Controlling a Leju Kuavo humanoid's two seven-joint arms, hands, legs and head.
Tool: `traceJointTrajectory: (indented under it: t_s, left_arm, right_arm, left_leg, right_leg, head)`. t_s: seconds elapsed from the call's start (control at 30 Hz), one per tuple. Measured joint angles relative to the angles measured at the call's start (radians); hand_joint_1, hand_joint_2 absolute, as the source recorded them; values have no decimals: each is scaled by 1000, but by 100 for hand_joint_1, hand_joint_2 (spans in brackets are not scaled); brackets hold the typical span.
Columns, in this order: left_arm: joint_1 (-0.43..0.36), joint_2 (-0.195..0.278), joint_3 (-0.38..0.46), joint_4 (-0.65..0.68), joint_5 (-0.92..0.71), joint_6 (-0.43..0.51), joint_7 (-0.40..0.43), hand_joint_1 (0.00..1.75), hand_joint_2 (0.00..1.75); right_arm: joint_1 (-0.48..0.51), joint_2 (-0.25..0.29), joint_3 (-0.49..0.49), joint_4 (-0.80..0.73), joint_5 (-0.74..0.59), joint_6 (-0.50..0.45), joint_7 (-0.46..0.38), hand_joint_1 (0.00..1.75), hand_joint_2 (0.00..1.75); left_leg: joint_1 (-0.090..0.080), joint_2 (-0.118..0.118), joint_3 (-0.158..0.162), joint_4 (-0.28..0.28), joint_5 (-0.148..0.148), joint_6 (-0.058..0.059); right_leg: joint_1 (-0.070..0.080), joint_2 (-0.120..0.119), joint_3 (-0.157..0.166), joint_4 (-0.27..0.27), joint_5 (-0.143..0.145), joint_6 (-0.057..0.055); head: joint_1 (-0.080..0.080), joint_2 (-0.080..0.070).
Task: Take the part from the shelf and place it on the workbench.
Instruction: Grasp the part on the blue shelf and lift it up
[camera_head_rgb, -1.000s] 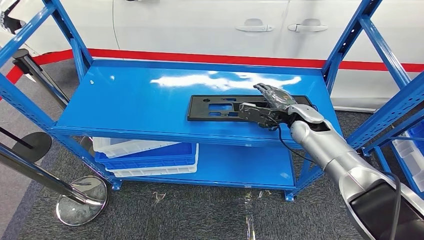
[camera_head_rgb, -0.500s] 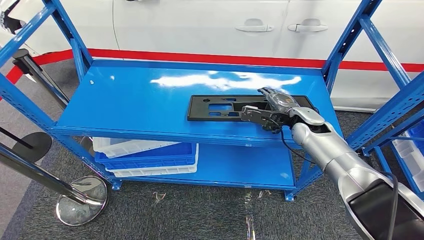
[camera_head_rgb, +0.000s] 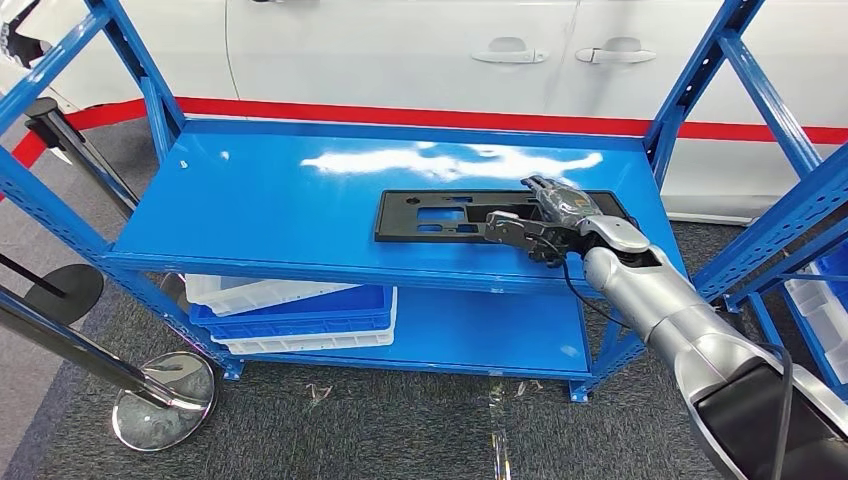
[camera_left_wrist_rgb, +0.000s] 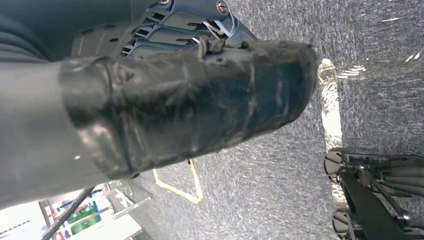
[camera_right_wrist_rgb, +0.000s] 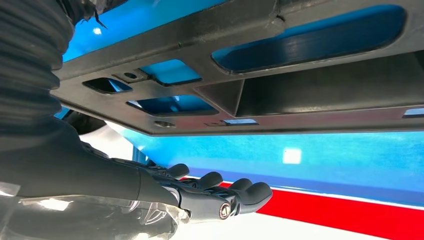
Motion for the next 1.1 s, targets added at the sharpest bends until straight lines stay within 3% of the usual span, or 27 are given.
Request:
traceJointTrajectory:
  t_s: [0.4, 0.43, 0.53, 0.57, 1.1]
  left_arm:
    - [0, -1, 0, 0, -2, -2, 5, 0, 0]
    - [0, -2, 0, 0, -2, -2, 4, 0, 0]
    - [0, -2, 0, 0, -1, -2, 3, 0, 0]
    - [0, -2, 0, 0, -1, -2, 3, 0, 0]
    - [0, -4, 1, 0, -1, -4, 4, 0, 0]
  right_arm:
    - [7, 24, 0, 26, 42, 20, 6, 5, 175]
    - [8, 25, 0, 27, 47, 26, 6, 34, 175]
    - [11, 30, 0, 32, 62, 52, 6, 149, 175]
    - [13, 32, 0, 34, 66, 60, 6, 161, 175]
    - [18, 48, 0, 55, 74, 66, -3, 170, 175]
  left_leg:
    - [0, 0, 0, 0, 0, 0]
    - [0, 0, 0, 0, 0, 0]
    - [0, 0, 0, 0, 0, 0]
    - [0, 0, 0, 0, 0, 0]
    - [0, 0, 0, 0, 0, 0]
  right_leg:
    - [0, 0, 0, 0, 0, 0]
    - [0, 0, 0, 0, 0, 0]
    - [0, 0, 0, 0, 0, 0]
    - [0, 0, 0, 0, 0, 0]
    - [0, 0, 0, 0, 0, 0]
  head:
    - [0, 0]
    - [0, 0]
    - [0, 0]
    - [0, 0]
    - [0, 0]
